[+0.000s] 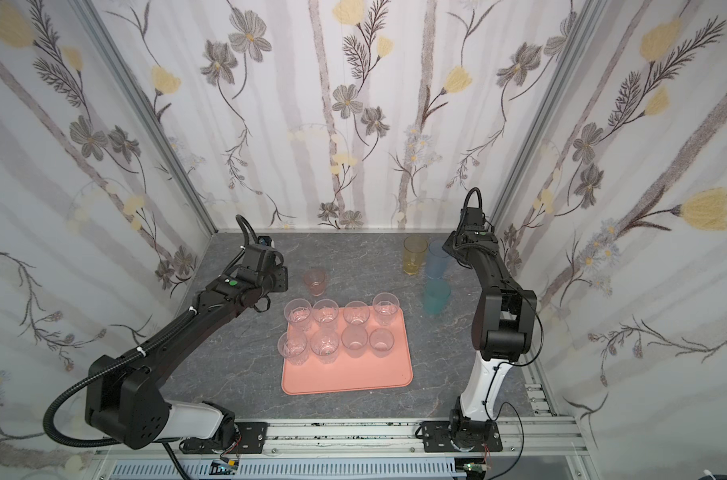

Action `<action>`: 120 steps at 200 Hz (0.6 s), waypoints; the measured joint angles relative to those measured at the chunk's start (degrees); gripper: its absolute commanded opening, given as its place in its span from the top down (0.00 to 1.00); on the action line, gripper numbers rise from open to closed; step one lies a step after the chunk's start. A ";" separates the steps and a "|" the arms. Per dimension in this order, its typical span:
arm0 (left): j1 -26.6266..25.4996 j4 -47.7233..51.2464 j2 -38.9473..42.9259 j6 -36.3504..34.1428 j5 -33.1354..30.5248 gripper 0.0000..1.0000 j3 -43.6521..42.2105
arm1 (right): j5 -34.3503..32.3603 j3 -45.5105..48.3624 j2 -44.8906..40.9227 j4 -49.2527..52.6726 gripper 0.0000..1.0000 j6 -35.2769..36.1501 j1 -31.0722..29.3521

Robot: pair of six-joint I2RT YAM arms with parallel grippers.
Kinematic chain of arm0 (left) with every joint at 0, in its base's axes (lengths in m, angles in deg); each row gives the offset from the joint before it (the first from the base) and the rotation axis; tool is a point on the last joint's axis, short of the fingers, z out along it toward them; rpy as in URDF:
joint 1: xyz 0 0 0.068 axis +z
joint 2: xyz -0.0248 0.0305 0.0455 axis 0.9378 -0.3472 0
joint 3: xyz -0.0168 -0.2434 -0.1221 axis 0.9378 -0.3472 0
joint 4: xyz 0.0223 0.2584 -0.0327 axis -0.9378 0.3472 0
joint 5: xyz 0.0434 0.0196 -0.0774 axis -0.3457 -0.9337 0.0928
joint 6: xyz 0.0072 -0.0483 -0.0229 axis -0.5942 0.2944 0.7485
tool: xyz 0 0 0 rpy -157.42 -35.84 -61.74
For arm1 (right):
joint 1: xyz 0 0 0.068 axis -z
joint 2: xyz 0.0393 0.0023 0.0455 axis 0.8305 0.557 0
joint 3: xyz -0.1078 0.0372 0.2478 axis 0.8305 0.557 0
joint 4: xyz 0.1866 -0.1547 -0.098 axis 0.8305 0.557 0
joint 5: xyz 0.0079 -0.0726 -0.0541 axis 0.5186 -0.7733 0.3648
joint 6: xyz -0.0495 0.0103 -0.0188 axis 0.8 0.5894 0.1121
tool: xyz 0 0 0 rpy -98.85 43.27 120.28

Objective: Place the glasses into the tray
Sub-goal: 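Grasp the blue glass beside the yellow glass with the right gripper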

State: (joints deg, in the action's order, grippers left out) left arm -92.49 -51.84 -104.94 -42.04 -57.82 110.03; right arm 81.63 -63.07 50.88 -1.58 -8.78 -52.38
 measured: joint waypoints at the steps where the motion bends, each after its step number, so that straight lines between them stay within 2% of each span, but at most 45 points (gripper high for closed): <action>1: 0.02 -0.09 0.15 0.02 -0.02 0.38 -0.20 | 0.02 -0.17 0.22 0.00 0.57 0.04 0.00; 16: 0.02 -2.19 2.80 0.48 -0.72 0.37 -3.91 | 0.20 -1.95 2.29 0.02 0.63 0.15 0.09; 42: 0.02 -4.07 5.35 1.64 -1.03 0.37 -8.09 | 0.37 -3.02 4.35 0.17 0.81 1.36 0.09; 77: 0.02 -5.14 8.76 2.01 -2.71 0.36 -9.44 | -0.63 -3.04 4.42 1.75 0.98 3.37 0.00; 120: 0.50 -5.90 11.52 1.55 -6.71 0.35 -9.46 | -3.58 1.14 -1.95 3.32 1.00 5.68 -0.46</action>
State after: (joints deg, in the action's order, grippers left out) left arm -91.99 -57.74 -93.42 -40.49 -64.53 100.57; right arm 78.05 -61.94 48.94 1.74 -3.09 -52.84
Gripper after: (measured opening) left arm 0.648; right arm 0.062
